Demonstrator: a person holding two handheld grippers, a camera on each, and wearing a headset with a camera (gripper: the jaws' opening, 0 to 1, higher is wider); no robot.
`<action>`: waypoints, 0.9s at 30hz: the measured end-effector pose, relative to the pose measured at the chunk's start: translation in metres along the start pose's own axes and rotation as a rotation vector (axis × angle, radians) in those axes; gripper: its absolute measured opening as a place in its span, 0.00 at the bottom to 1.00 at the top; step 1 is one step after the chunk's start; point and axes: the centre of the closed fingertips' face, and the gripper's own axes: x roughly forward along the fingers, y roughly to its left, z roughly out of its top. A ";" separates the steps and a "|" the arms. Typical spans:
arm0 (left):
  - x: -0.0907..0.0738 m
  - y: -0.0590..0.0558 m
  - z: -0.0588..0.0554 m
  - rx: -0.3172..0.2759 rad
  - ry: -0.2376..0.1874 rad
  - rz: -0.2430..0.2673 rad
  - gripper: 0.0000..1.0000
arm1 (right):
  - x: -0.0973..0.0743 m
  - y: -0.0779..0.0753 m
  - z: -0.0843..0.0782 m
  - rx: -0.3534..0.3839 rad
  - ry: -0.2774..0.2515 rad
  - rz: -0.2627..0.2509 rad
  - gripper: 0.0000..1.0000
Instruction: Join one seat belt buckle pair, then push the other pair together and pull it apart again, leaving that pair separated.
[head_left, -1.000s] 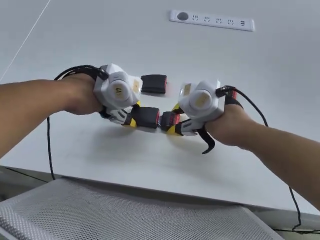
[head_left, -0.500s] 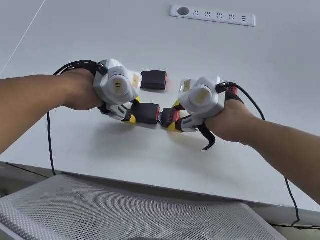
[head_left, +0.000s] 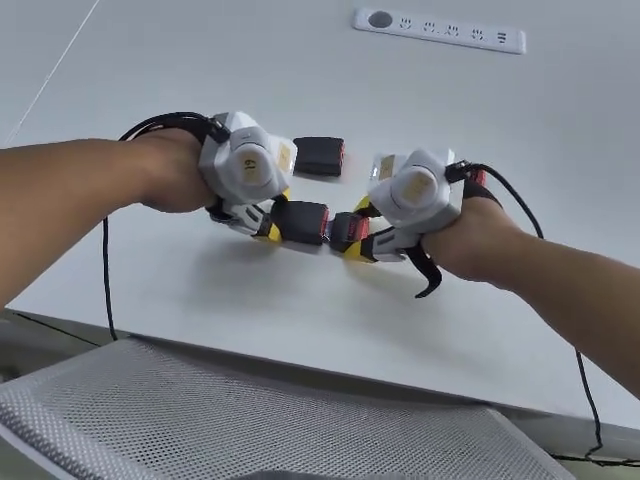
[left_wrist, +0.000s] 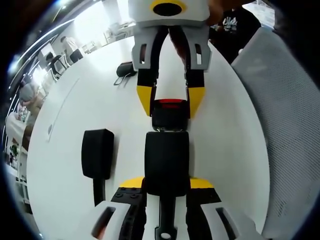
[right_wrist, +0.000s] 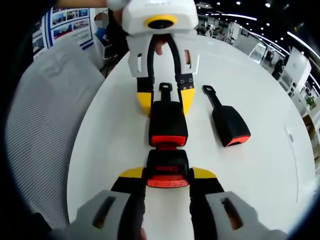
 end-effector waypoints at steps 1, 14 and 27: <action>0.000 0.000 0.000 -0.001 0.000 0.001 0.30 | 0.000 0.000 0.000 0.000 0.001 -0.002 0.33; 0.001 0.001 -0.001 -0.031 0.026 -0.002 0.32 | 0.001 0.000 0.000 0.021 0.014 0.004 0.34; -0.032 0.007 0.005 -0.087 -0.042 0.061 0.32 | -0.026 -0.006 0.015 0.002 -0.021 -0.025 0.35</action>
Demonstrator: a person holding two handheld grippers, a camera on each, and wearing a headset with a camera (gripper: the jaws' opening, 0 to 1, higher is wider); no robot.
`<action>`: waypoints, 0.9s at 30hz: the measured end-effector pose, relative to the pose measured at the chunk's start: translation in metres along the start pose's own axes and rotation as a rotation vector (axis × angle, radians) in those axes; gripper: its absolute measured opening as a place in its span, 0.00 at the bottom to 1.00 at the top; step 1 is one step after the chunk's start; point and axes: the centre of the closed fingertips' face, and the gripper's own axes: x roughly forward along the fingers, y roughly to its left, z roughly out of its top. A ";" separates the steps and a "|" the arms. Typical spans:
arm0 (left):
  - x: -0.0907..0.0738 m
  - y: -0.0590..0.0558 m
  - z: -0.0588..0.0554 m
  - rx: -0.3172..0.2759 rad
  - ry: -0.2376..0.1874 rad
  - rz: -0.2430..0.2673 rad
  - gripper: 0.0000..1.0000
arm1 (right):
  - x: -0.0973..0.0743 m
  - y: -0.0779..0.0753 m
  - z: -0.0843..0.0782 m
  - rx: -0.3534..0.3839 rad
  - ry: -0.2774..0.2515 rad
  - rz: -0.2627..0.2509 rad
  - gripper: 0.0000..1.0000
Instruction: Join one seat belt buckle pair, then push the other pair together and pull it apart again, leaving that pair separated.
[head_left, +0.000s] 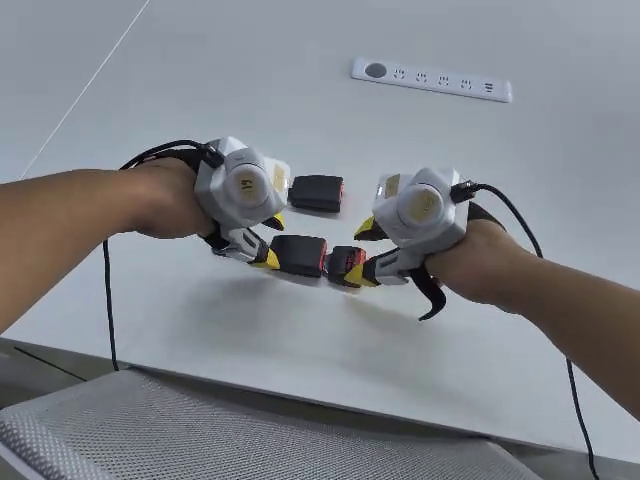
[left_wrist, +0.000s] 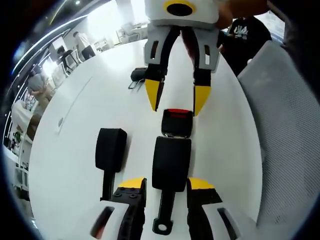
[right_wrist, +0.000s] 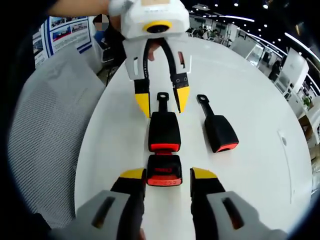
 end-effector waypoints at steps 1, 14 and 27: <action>-0.001 0.002 0.001 0.000 -0.004 0.010 0.30 | -0.001 -0.001 0.000 0.000 -0.002 -0.001 0.34; 0.000 0.063 0.029 0.003 -0.048 0.095 0.32 | -0.030 -0.048 -0.032 0.016 0.023 -0.069 0.34; 0.021 0.093 0.019 0.037 0.006 0.080 0.35 | -0.060 -0.091 -0.083 0.075 0.083 -0.118 0.34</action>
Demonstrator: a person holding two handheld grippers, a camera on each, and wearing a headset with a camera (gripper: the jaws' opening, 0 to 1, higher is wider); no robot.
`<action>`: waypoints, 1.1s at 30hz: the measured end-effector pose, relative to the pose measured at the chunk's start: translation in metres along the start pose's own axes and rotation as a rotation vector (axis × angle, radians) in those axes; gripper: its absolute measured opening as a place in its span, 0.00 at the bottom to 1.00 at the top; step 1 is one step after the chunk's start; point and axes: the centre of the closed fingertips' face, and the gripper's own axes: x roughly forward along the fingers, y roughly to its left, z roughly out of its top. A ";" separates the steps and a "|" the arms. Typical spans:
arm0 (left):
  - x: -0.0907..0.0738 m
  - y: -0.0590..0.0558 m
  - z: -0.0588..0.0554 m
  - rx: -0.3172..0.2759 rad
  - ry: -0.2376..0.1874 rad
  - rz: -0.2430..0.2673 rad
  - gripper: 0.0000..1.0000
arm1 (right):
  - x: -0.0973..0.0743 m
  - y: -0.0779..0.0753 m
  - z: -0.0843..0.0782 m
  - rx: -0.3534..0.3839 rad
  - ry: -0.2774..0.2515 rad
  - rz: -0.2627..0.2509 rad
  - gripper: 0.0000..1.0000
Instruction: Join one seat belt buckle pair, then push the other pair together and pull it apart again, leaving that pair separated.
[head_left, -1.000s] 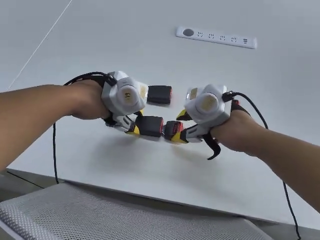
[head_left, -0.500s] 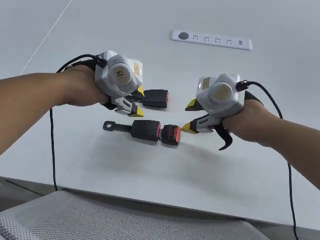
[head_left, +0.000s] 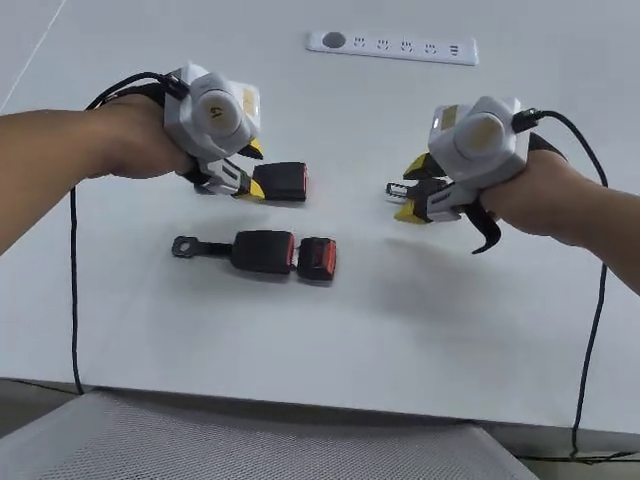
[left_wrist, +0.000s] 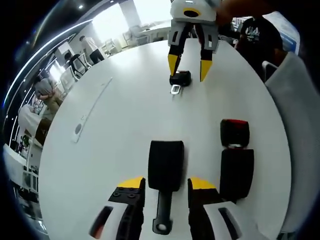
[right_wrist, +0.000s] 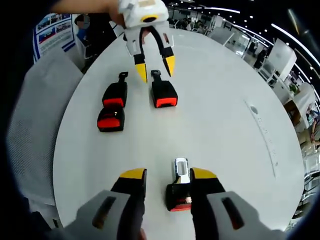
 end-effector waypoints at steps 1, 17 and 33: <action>0.001 -0.001 0.000 0.023 0.001 -0.012 0.35 | -0.001 -0.003 -0.005 0.001 0.009 -0.002 0.35; 0.027 0.004 -0.012 0.034 0.048 -0.067 0.32 | 0.008 -0.018 -0.044 0.029 0.061 0.035 0.34; 0.027 -0.003 -0.009 0.070 0.045 -0.116 0.31 | 0.015 -0.019 -0.049 -0.064 0.068 0.127 0.33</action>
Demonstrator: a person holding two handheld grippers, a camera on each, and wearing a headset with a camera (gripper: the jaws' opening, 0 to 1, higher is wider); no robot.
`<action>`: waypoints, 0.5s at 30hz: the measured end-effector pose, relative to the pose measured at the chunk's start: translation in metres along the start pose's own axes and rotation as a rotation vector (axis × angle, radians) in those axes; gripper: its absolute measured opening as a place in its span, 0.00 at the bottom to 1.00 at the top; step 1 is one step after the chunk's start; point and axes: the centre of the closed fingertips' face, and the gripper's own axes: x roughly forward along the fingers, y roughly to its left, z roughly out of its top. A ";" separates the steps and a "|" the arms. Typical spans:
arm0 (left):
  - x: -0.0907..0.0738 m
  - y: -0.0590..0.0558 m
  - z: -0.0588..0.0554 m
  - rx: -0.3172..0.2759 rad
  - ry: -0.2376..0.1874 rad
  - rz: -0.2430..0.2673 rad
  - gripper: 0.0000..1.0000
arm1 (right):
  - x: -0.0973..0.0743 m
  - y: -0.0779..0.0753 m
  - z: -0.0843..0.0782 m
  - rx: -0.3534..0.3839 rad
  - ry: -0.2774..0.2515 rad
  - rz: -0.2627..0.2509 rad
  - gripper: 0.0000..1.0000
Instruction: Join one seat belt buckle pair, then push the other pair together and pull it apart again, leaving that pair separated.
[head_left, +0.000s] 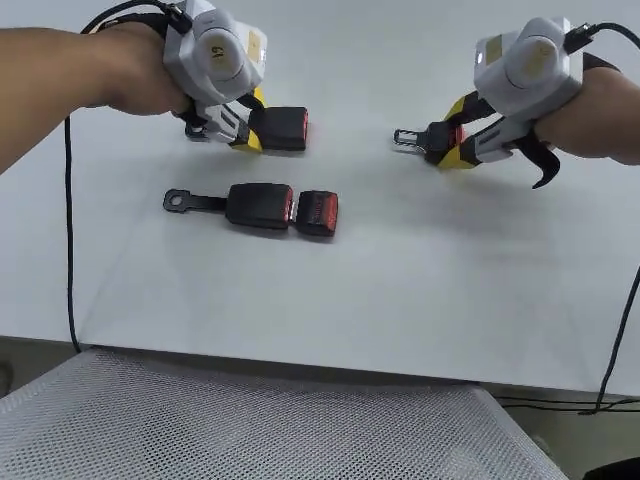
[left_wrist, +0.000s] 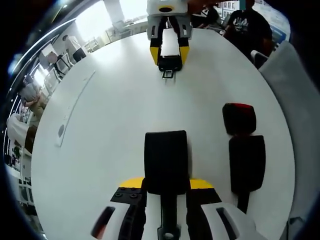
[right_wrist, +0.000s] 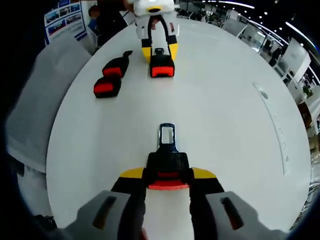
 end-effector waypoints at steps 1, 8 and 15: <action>0.000 0.000 0.000 0.000 -0.001 -0.002 0.31 | 0.000 0.000 0.000 0.000 -0.003 0.003 0.33; -0.001 0.000 -0.001 0.006 0.016 -0.003 0.31 | 0.001 -0.001 0.000 0.005 -0.017 0.010 0.33; -0.003 -0.002 0.000 0.017 0.023 -0.014 0.31 | 0.002 -0.002 -0.001 0.005 -0.019 0.017 0.33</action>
